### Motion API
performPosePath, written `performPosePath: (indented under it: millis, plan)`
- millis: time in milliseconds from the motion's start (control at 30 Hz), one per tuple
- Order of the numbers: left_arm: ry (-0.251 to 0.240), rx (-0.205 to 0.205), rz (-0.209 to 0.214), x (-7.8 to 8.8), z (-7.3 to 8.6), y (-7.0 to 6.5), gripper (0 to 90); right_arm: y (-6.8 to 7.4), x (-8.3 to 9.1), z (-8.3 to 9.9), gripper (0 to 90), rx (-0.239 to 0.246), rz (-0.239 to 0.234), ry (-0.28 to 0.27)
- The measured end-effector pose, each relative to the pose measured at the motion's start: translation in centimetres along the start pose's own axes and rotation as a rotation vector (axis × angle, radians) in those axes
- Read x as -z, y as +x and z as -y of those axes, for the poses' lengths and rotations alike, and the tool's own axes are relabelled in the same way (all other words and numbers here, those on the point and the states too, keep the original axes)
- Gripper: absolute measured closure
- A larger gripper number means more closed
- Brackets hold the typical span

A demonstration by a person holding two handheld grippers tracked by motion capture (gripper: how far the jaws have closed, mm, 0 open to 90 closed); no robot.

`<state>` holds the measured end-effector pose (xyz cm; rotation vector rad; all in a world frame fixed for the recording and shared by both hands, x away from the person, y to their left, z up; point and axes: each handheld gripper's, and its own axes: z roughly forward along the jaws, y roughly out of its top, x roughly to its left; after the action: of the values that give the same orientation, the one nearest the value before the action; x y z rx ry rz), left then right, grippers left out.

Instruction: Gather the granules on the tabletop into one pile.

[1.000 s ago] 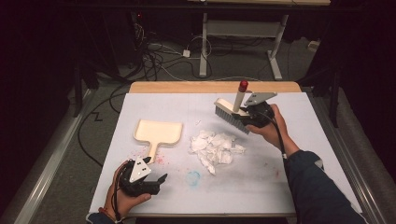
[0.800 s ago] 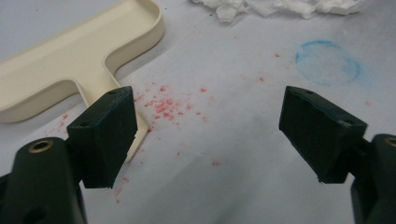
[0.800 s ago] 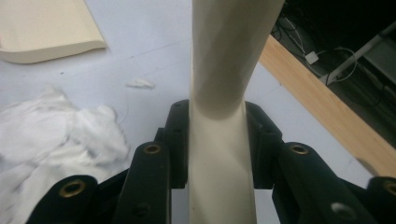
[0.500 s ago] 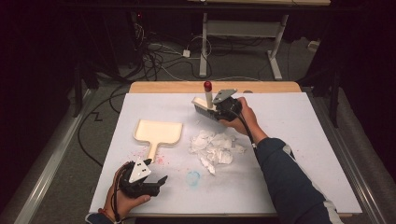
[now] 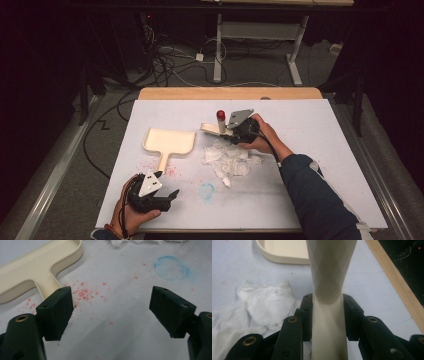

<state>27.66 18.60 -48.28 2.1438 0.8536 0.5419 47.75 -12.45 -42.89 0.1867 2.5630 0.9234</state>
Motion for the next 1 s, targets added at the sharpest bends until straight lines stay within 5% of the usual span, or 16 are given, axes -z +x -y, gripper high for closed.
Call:
performPosePath:
  millis: [600, 800, 1000]
  plan:
    - [0.028, -0.014, -0.015, -0.1, 0.0, -0.3, 18.9, 3.1, 4.6, 2.1, 68.1, 0.077, -0.127, -0.066]
    - [0.031, -0.015, -0.018, -0.1, 0.0, -0.3, 18.9, 3.1, 5.9, 2.4, 68.3, 0.026, -0.027, -0.079]
    - [0.030, -0.014, -0.018, 0.0, 0.0, -0.3, 18.9, 2.5, 8.1, 2.9, 68.4, -0.106, 0.066, -0.089]
